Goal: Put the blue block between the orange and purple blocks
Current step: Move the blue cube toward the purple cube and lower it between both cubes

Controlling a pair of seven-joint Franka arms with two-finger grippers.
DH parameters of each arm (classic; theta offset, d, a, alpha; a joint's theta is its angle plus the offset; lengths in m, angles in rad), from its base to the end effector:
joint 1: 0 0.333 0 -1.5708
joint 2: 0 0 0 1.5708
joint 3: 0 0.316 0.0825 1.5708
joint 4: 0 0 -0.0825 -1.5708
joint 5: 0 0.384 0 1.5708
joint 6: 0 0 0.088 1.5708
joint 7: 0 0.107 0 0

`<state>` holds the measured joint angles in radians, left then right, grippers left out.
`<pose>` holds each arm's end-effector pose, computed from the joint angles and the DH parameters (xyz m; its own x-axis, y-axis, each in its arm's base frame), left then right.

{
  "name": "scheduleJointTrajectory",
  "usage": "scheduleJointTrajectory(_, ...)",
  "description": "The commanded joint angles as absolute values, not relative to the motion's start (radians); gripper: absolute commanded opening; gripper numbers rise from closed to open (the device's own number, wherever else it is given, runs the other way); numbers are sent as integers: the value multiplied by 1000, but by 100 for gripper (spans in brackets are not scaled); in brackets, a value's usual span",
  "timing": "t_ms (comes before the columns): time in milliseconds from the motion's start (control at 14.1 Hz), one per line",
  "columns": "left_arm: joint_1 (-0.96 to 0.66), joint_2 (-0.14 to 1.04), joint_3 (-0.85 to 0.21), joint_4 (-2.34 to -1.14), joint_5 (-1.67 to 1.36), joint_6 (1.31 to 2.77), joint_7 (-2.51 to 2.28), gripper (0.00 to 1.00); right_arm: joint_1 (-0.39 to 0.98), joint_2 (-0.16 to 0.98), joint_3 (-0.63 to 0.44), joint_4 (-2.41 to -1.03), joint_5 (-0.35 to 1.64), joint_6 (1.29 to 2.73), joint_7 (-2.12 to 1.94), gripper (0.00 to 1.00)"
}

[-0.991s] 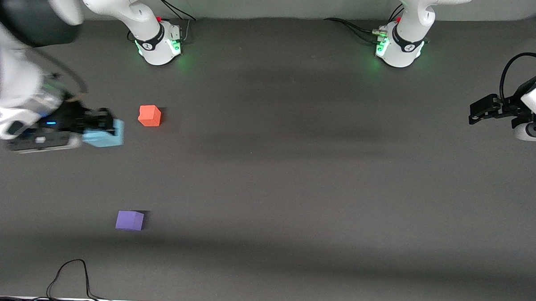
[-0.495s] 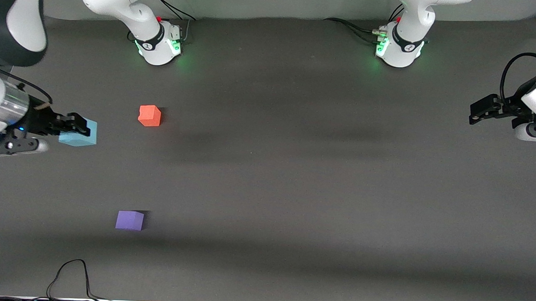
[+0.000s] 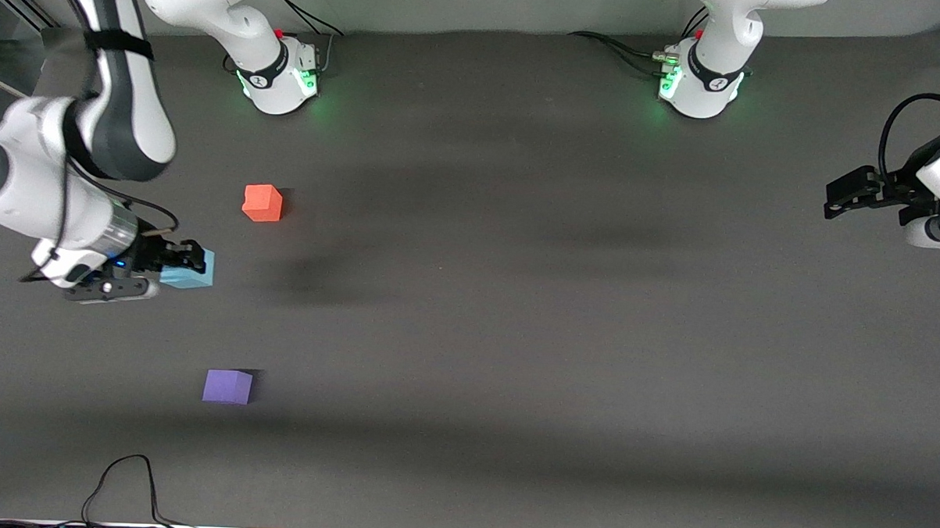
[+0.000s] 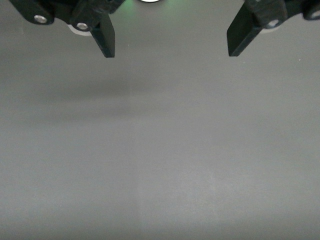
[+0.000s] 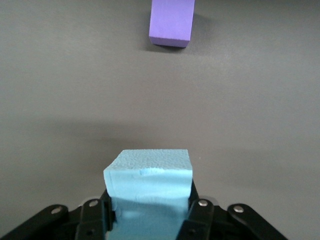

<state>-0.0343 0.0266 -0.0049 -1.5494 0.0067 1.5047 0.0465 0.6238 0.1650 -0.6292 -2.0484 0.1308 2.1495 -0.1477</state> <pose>0.5551 -0.0210 0.6142 0.9938 -0.0851 -0.0715 -0.0855 -0.9963 -0.0033 0.5704 0.0098 0.3721 0.9969 0.0741 -0.0276 0.0737 -0.9972 -0.0147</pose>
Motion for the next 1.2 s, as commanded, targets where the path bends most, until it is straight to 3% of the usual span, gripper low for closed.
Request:
scheduleJointTrajectory(0,-43,25,-2,-1548,17,1509,51,100,637,244,-630,-2111,233,2290,-231,31)
scheduleJointTrajectory(354,-44,25,-2,-1548,17,1519,51,100,667,426,-627,-2120,411,2479,-369,31)
scheduleJointTrajectory(708,-46,25,-2,-1548,18,1523,48,100,666,540,-626,-2111,552,2559,-491,32)
scheduleJointTrajectory(778,-46,25,-2,-1548,18,1523,48,100,669,548,-626,-2111,593,2560,-502,37)
scheduleJointTrajectory(849,-46,25,-2,-1548,18,1523,48,100,670,551,-626,-2109,613,2556,-502,51)
scheduleJointTrajectory(920,-46,25,-2,-1548,18,1523,48,100,669,551,-624,-2109,617,2553,-499,87)
scheduleJointTrajectory(991,-46,25,-2,-1548,18,1523,48,100,667,551,-624,-2109,624,2550,-496,100)
scheduleJointTrajectory(1132,-46,25,-2,-1548,18,1523,48,100,669,534,-626,-2108,630,2533,-486,100)
